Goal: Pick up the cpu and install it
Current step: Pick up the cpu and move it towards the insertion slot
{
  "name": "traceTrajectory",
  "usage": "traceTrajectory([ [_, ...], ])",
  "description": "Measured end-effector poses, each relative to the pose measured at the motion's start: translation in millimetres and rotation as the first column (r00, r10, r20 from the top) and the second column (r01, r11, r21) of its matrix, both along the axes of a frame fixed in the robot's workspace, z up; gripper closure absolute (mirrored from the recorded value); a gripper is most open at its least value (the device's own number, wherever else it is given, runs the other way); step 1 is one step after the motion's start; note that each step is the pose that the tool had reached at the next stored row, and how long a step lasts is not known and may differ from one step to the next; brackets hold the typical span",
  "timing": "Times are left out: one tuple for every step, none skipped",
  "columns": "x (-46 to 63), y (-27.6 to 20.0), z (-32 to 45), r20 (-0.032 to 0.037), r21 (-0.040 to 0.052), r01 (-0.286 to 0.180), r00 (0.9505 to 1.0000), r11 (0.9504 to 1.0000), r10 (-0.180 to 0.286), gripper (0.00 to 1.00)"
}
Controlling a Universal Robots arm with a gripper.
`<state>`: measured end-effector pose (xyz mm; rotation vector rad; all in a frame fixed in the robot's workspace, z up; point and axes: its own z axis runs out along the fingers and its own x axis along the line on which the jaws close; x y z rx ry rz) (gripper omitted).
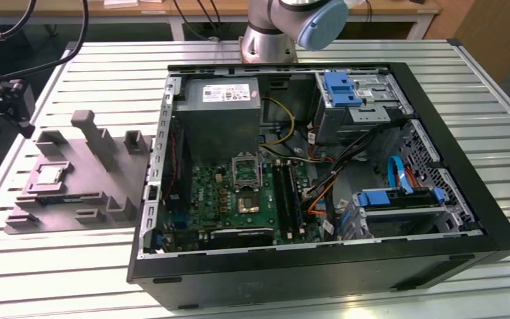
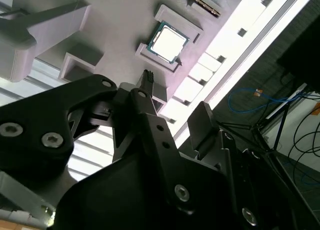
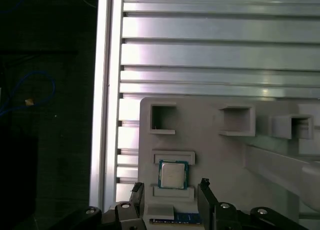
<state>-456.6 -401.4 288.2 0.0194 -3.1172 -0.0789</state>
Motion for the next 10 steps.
traceTrajectory([
  [0.1, 0.0, -1.2, 0.0000, 0.0000, 0.000, 1.0000, 1.0000, 0.000, 0.45],
  [0.2, -0.2, -2.8, -0.0002, 0.0000, -0.001, 1.0000, 1.0000, 0.001, 0.45],
  [0.5, -0.2, -4.5, -0.0005, 0.0001, -0.002, 1.0000, 1.0000, 0.002, 0.45],
  [0.6, -0.3, -6.1, -0.0010, 0.0000, -0.004, 1.0000, 1.0000, 0.004, 0.45],
  [0.8, -0.3, -7.5, -0.0015, 0.0000, -0.007, 1.0000, 1.0000, 0.007, 0.45],
  [1.0, -0.3, -8.8, -0.0018, -0.0001, -0.009, 1.0000, 1.0000, 0.009, 0.45],
  [1.1, -0.4, -10.1, -0.0019, 0.0000, -0.009, 1.0000, 1.0000, 0.009, 0.45],
  [1.3, -0.4, -11.3, -0.0019, 0.0000, -0.009, 1.0000, 1.0000, 0.009, 0.45],
  [1.5, -0.4, -12.5, -0.0020, 0.0000, -0.009, 1.0000, 1.0000, 0.009, 0.45],
  [1.7, -0.4, -13.7, -0.0020, 0.0000, -0.009, 1.0000, 1.0000, 0.009, 0.45],
])
